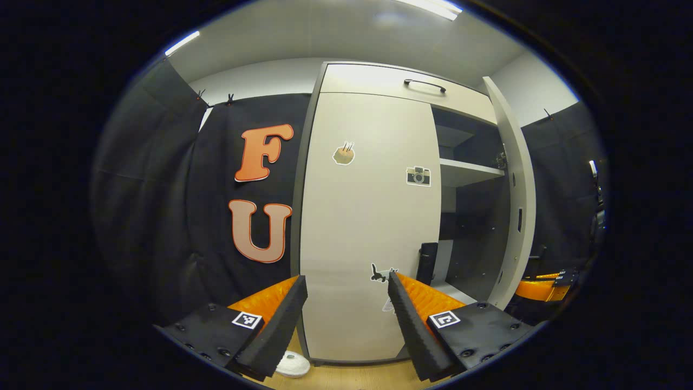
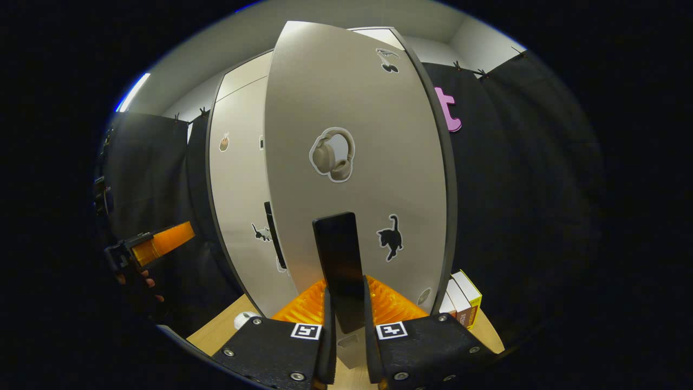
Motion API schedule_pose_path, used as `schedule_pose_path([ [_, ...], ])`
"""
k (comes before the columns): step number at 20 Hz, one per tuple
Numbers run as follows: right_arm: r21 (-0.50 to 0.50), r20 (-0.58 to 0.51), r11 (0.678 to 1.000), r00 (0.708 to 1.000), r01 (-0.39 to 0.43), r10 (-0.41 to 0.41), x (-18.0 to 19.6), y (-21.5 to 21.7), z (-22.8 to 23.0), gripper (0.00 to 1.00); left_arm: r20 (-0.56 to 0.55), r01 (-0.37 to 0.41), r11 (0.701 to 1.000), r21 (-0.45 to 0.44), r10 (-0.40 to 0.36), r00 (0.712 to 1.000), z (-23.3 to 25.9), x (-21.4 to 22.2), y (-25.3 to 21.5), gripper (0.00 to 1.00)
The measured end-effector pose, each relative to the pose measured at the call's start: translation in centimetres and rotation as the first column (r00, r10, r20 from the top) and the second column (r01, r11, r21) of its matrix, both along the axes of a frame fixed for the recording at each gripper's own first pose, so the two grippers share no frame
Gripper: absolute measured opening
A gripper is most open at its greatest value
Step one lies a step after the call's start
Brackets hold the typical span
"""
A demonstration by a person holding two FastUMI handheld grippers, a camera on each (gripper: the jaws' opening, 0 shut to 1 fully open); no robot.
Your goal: Open the right door of the double-door shoe cabinet with the right hand, and open the left door with the left hand.
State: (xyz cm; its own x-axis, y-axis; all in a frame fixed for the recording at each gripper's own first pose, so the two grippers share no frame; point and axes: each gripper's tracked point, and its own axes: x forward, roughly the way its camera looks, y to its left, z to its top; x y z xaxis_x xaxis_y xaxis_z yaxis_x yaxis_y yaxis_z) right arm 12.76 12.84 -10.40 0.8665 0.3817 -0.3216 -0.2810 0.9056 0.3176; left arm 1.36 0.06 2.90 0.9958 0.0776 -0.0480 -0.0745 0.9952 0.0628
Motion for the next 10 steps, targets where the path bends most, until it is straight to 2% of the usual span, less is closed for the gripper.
schedule_pose_path([
  [10,-0.020,0.000,0.999,1.000,0.027,-0.027,-1.0,-2.9,-0.8,0.22,-0.010,0.029,1.000,0.002,-0.029,1.000,-0.9,1.6,-2.5,0.96],
])
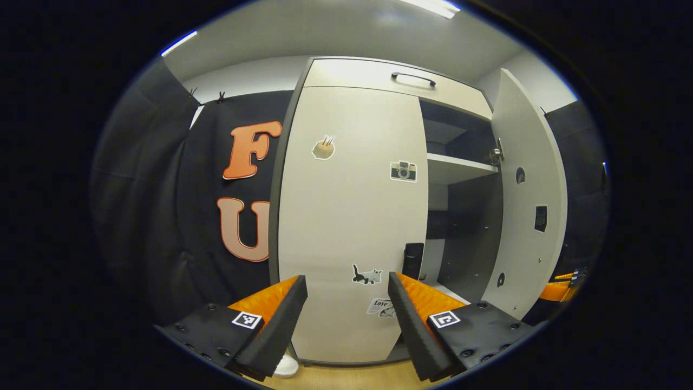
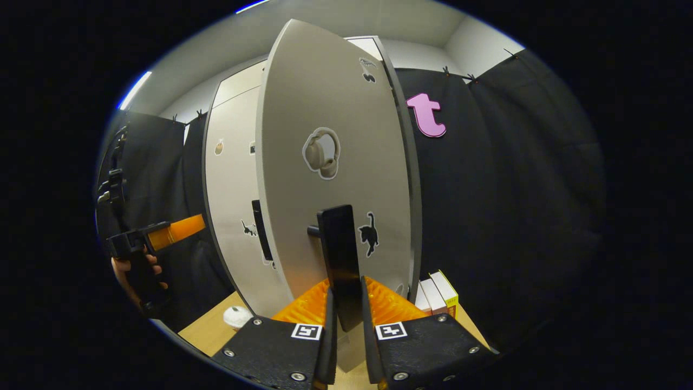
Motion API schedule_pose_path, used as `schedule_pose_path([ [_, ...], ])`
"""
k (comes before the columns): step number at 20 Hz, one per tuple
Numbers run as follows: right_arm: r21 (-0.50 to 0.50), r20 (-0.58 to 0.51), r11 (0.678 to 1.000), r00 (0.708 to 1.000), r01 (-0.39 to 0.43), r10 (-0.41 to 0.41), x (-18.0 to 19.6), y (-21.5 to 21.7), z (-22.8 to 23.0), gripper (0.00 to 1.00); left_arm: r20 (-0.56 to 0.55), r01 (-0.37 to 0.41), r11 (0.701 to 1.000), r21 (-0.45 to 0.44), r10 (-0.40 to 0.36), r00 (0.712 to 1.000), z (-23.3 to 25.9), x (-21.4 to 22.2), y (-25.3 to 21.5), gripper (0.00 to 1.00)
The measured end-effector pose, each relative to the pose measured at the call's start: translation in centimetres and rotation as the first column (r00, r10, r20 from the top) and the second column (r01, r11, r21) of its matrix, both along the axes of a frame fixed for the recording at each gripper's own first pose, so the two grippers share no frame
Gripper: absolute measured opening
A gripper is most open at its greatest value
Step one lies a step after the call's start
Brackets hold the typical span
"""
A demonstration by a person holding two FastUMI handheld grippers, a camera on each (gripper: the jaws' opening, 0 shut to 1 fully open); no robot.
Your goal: Open the right door of the double-door shoe cabinet with the right hand, and open the left door with the left hand.
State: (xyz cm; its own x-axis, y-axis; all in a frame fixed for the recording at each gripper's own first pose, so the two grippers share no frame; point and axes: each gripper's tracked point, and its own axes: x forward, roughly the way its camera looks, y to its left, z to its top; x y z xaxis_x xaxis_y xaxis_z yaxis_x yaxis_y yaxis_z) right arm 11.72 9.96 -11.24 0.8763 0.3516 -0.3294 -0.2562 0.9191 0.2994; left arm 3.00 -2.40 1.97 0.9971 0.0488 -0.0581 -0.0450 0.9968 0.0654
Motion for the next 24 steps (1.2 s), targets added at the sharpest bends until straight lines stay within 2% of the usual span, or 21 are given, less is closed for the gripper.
schedule_pose_path([
  [4,0.019,-0.010,0.999,1.000,0.028,-0.028,-0.3,-1.0,0.1,0.19,-0.002,-0.003,1.000,0.002,0.003,1.000,-0.2,0.3,0.1,0.96],
  [8,-0.035,0.045,0.999,0.999,0.019,-0.017,0.3,-1.9,0.0,0.17,-0.007,0.005,1.000,-0.001,-0.005,1.000,-0.5,0.7,-0.2,0.96],
  [14,-0.055,0.041,0.998,0.999,0.011,-0.008,0.1,-2.5,-0.4,0.17,-0.036,0.018,1.000,-0.006,-0.018,0.999,-1.7,1.8,-0.9,0.96],
  [17,-0.079,0.037,0.995,0.998,0.054,-0.052,0.2,-3.9,-0.6,0.16,-0.042,0.033,0.999,0.000,-0.033,0.999,-2.1,2.3,-1.8,0.96],
  [20,-0.118,0.044,0.984,0.991,0.132,-0.128,0.8,-6.1,-0.9,0.14,-0.054,0.051,0.999,-0.006,-0.052,0.997,-2.7,3.1,-2.7,0.96],
  [24,-0.050,-0.005,0.972,0.974,0.228,-0.228,0.5,-7.1,-1.1,0.06,-0.083,0.077,0.997,-0.017,-0.079,0.993,-4.1,4.5,-4.3,0.96],
])
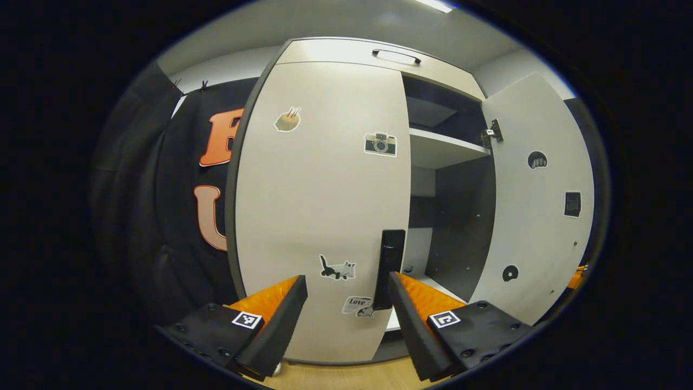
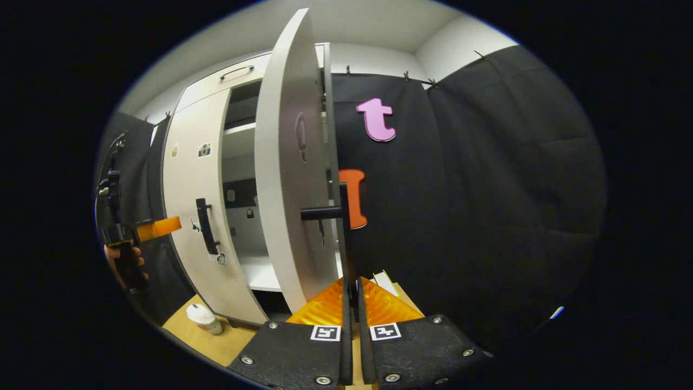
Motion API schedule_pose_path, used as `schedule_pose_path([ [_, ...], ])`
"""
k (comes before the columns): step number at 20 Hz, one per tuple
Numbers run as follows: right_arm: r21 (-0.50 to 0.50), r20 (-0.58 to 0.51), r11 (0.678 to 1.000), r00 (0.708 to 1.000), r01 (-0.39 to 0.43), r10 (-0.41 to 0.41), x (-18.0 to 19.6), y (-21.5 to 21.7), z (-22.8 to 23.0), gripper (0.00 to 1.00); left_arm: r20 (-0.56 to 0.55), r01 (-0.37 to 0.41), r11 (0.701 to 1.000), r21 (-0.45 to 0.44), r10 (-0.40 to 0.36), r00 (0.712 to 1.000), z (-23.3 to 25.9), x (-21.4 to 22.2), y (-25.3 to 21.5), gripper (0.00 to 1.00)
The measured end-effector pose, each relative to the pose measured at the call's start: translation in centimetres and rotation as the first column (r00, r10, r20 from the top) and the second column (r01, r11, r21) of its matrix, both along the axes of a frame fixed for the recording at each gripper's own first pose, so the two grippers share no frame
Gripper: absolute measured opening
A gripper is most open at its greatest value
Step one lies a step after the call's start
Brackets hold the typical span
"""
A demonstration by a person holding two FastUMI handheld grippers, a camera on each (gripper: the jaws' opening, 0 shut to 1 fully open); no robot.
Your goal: Open the right door of the double-door shoe cabinet with the right hand, and open the left door with the left hand.
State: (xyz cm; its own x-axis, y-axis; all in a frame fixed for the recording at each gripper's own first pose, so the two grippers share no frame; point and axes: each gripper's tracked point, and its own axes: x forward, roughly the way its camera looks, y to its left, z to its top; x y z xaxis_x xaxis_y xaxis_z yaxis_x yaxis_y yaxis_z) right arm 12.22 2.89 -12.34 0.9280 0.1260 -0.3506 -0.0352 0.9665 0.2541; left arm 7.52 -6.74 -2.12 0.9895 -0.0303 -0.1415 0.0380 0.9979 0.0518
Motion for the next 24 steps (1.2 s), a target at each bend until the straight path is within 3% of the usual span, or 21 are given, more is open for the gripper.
schedule_pose_path([
  [4,0.064,-0.005,0.998,1.000,0.004,-0.004,-0.5,0.1,0.3,0.06,-0.029,0.038,0.999,-0.010,-0.039,0.999,-1.4,1.4,-2.0,0.96],
  [7,0.043,-0.011,0.999,1.000,0.006,-0.006,-1.2,-0.4,0.2,0.14,-0.055,0.086,0.996,0.002,-0.086,0.995,-2.6,3.3,-3.5,0.96],
  [14,0.040,0.008,0.999,1.000,0.005,-0.005,-2.0,-1.0,0.8,0.37,-0.053,0.042,0.997,0.068,-0.038,0.998,-3.9,6.5,-3.9,0.96],
  [20,0.067,-0.020,0.996,0.998,0.059,-0.058,-2.4,-1.7,0.7,0.50,-0.047,-0.028,0.995,0.091,0.033,0.998,-4.6,7.7,-2.7,0.93],
  [22,0.081,-0.008,0.996,0.999,0.041,-0.041,-2.4,-1.1,0.8,0.46,-0.040,-0.049,0.994,0.102,0.053,0.998,-4.7,7.6,-2.7,0.90],
  [23,0.070,-0.010,0.997,0.999,0.039,-0.038,-2.4,-1.1,0.7,0.55,-0.036,-0.061,0.992,0.108,0.065,0.997,-4.8,7.7,-2.6,0.88],
  [24,0.056,-0.010,0.998,0.999,0.039,-0.038,-2.5,-1.4,0.6,0.57,-0.034,-0.074,0.991,0.114,0.079,0.996,-4.7,7.9,-2.6,0.87],
])
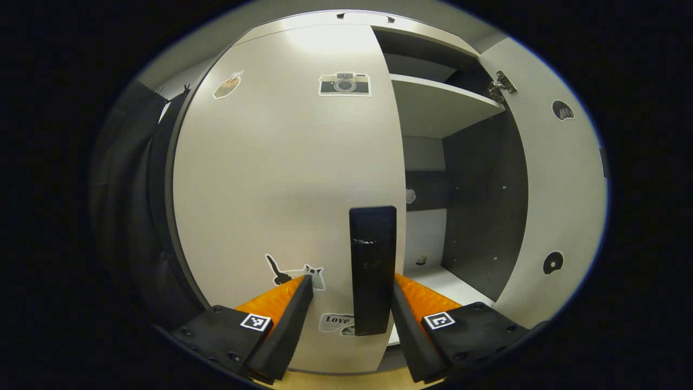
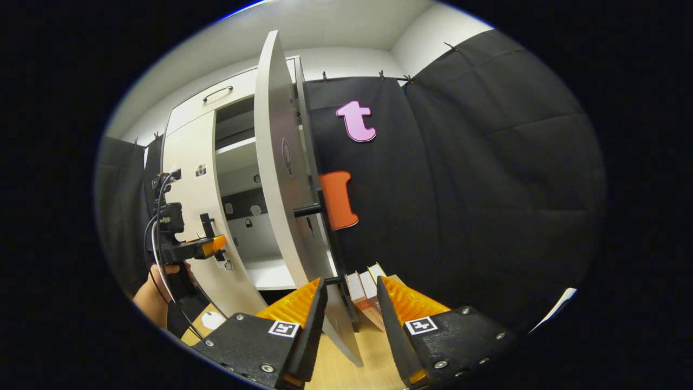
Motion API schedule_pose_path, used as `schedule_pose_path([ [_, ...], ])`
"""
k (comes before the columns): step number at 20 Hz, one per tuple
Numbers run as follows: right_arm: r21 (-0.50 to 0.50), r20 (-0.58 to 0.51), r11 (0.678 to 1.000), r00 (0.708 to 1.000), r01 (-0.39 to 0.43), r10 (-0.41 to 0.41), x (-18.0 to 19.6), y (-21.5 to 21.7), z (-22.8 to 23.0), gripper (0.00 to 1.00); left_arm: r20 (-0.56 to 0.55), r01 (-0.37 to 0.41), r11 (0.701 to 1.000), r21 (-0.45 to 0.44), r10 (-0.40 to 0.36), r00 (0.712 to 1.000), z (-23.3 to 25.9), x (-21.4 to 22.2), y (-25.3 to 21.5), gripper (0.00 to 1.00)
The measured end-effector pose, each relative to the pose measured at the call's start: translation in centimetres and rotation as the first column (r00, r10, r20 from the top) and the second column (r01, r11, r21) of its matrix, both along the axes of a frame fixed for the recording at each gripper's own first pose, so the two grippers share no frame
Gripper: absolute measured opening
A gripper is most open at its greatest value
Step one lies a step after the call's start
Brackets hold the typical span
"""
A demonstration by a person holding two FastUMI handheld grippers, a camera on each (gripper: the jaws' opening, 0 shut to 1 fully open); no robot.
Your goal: Open the right door of the double-door shoe cabinet with the right hand, and open the left door with the left hand.
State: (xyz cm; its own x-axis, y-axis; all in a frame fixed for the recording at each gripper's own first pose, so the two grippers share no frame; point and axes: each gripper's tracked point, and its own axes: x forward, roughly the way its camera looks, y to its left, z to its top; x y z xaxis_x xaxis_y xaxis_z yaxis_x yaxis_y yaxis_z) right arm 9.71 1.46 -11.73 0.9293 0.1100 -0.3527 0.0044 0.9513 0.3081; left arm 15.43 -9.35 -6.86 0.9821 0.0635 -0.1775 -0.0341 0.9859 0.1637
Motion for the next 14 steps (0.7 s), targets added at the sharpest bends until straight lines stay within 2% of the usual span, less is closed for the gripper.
schedule_pose_path([
  [2,-0.016,-0.004,1.000,1.000,-0.012,0.011,-0.1,0.0,-0.2,0.59,0.013,-0.008,1.000,-0.010,0.008,1.000,0.0,0.0,-0.5,0.86],
  [3,-0.019,-0.010,1.000,1.000,-0.018,0.018,-0.2,0.1,-0.3,0.67,0.019,-0.007,1.000,-0.013,0.007,1.000,-0.1,-0.1,-0.7,0.78],
  [4,-0.018,-0.012,1.000,1.000,-0.026,0.026,-0.3,0.2,-0.4,0.62,0.026,0.000,1.000,-0.017,0.000,1.000,-0.1,0.1,-1.0,0.74],
  [6,-0.016,-0.010,0.999,0.999,-0.033,0.033,-0.3,0.2,-0.3,0.63,0.022,0.023,0.999,-0.032,-0.022,1.000,-0.3,0.1,-1.8,0.59],
  [7,-0.012,-0.008,0.999,0.999,-0.032,0.032,-0.4,0.1,-0.3,0.63,0.017,0.019,0.999,-0.034,-0.019,1.000,-0.2,0.0,-1.8,0.45],
  [8,-0.004,-0.004,1.000,1.000,-0.028,0.028,-0.4,0.1,-0.2,0.63,0.010,0.016,0.999,-0.037,-0.016,1.000,-0.4,0.2,-1.7,0.40],
  [11,0.012,0.006,1.000,1.000,-0.028,0.028,-0.5,0.2,0.1,0.63,-0.009,0.019,0.998,-0.058,-0.020,1.000,-0.4,0.0,-1.8,0.32],
  [12,0.008,0.008,1.000,1.000,-0.030,0.030,-0.6,0.2,0.1,0.63,-0.020,0.013,0.998,-0.062,-0.015,1.000,-0.5,-0.1,-1.7,0.34],
  [14,0.003,0.016,0.999,0.999,-0.033,0.033,-0.7,0.1,0.3,0.63,-0.041,-0.009,0.999,-0.051,0.006,0.999,-0.6,-0.1,-1.6,0.30],
])
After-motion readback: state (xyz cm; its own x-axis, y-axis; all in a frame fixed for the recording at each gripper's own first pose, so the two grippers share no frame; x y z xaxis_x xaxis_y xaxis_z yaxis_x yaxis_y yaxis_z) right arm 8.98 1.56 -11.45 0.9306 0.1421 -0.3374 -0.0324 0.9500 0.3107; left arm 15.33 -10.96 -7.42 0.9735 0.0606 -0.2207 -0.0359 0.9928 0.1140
